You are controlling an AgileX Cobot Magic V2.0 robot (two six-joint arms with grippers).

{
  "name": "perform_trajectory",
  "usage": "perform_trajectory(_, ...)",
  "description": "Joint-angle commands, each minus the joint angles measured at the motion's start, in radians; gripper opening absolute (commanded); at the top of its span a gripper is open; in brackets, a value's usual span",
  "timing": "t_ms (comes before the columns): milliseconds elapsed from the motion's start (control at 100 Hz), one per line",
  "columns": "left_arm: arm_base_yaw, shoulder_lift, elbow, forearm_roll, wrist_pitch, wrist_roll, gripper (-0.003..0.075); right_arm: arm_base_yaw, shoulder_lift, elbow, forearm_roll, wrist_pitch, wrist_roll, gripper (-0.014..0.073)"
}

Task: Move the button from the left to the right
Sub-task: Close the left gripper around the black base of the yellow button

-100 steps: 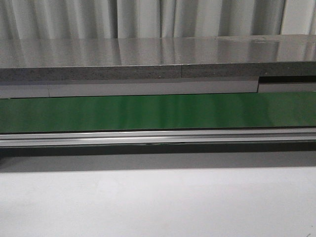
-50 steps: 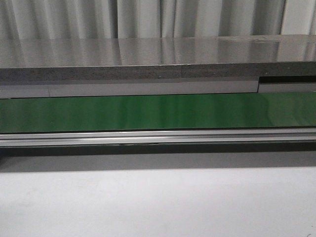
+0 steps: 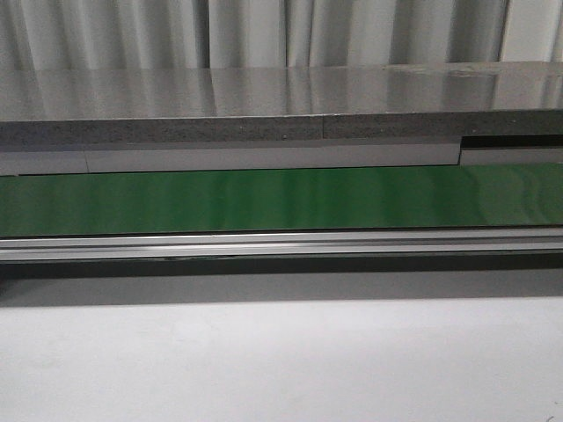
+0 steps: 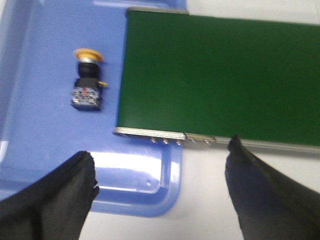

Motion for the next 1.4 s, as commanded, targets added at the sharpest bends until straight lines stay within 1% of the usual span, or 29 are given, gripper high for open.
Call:
perform_trajectory(0, 0.079, 0.021, -0.079, -0.003, -0.059, -0.015, 0.0513, 0.002, -0.020, -0.015, -0.006, -0.082, -0.005, -0.0068)
perform_trajectory(130, 0.173, 0.103, -0.150, -0.005, -0.053, -0.009, 0.0513, 0.002, -0.020, -0.015, -0.006, -0.082, -0.005, -0.0068)
perform_trajectory(240, 0.209, 0.199, -0.207, -0.005, -0.041, 0.007, 0.0513, 0.002, -0.020, -0.015, -0.006, -0.082, -0.005, -0.0068)
perform_trajectory(370, 0.214, 0.318, -0.266, 0.008, -0.030, 0.047, 0.0513, 0.002, -0.020, -0.015, -0.006, -0.082, -0.005, -0.0068)
perform_trajectory(630, 0.214, 0.576, -0.387, 0.022, -0.021, 0.046, 0.0513, 0.002, -0.020, -0.015, -0.006, -0.082, -0.005, -0.0068)
perform_trajectory(770, 0.214, 0.679, -0.443, 0.018, -0.003, 0.046, 0.0513, 0.002, -0.020, -0.015, -0.006, -0.082, -0.005, -0.0068)
perform_trajectory(1050, 0.214, 0.785, -0.519, -0.019, -0.003, 0.051, 0.0513, 0.002, -0.020, -0.015, -0.006, -0.082, -0.005, -0.0068)
perform_trajectory(1390, 0.214, 0.816, -0.537, -0.055, -0.026, 0.084, 0.0513, 0.002, -0.020, -0.015, -0.006, -0.082, -0.005, -0.0068)
